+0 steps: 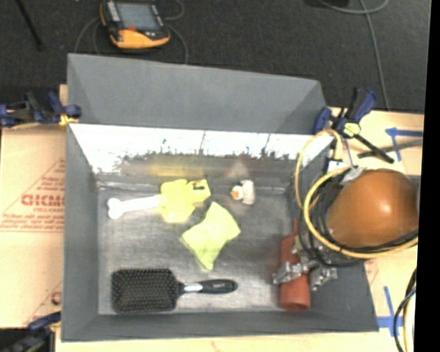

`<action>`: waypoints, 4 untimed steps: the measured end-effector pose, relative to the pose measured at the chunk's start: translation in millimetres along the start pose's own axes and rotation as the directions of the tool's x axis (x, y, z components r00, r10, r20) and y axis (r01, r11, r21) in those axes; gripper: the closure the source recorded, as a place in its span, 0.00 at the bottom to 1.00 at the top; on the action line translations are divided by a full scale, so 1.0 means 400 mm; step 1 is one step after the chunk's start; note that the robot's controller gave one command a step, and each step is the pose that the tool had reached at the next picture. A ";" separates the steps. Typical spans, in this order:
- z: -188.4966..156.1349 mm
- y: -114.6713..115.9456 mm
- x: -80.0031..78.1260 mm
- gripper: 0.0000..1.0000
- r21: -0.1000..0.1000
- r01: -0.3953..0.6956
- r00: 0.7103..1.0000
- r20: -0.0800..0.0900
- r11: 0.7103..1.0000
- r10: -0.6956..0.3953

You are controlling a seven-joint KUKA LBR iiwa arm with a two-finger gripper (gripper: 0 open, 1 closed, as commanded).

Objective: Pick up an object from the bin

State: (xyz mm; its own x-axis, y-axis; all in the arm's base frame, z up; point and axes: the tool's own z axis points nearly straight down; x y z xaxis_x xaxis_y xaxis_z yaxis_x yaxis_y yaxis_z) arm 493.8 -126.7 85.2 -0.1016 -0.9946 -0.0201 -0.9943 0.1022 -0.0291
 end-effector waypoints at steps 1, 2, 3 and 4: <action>-0.001 -0.009 -0.009 1.00 -0.016 0.044 0.999 -0.005 0.999 -0.044; 0.009 -0.021 0.005 1.00 -0.024 0.130 0.992 0.010 0.991 -0.130; 0.007 -0.015 -0.002 1.00 -0.017 0.161 0.987 0.008 0.987 -0.161; 0.011 -0.030 0.004 1.00 -0.026 0.172 0.985 0.013 0.985 -0.172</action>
Offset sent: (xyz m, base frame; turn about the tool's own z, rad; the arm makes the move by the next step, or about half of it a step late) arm 0.0056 -0.0286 -0.0152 -0.1567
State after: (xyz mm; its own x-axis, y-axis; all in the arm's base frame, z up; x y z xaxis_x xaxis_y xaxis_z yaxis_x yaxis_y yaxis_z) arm 505.9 -129.3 81.1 0.0709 -0.9971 -0.0278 -0.9975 -0.0708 -0.0060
